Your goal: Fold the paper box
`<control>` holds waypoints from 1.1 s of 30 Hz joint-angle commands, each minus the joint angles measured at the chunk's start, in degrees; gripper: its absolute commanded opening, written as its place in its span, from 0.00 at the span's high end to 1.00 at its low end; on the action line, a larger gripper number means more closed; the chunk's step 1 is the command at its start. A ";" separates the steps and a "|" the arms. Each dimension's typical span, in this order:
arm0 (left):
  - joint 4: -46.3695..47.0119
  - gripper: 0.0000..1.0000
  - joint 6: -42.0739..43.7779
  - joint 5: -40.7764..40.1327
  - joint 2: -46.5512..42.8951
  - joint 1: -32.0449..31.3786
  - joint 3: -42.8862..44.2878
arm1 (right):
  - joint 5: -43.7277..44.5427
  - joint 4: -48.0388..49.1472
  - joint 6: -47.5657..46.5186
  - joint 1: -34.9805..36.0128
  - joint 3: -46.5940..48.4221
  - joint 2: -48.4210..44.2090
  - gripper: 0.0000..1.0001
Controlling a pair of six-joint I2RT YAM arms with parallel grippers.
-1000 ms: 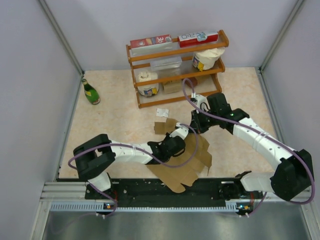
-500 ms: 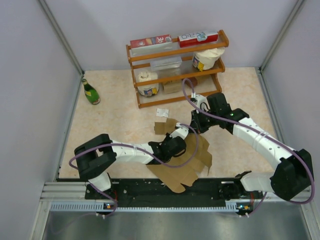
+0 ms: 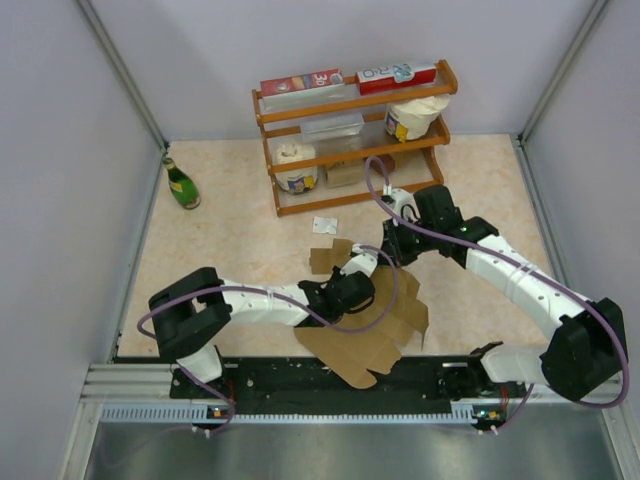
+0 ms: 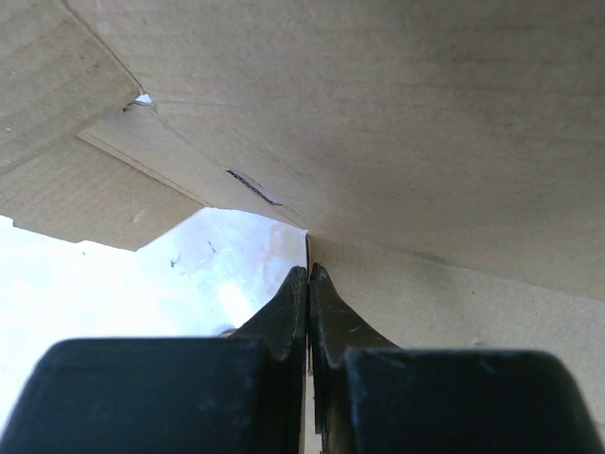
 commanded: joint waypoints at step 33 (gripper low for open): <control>-1.05 0.54 1.37 8.48 -23.68 8.56 -1.92 | 10.61 4.37 -3.13 0.56 0.58 -2.46 1.00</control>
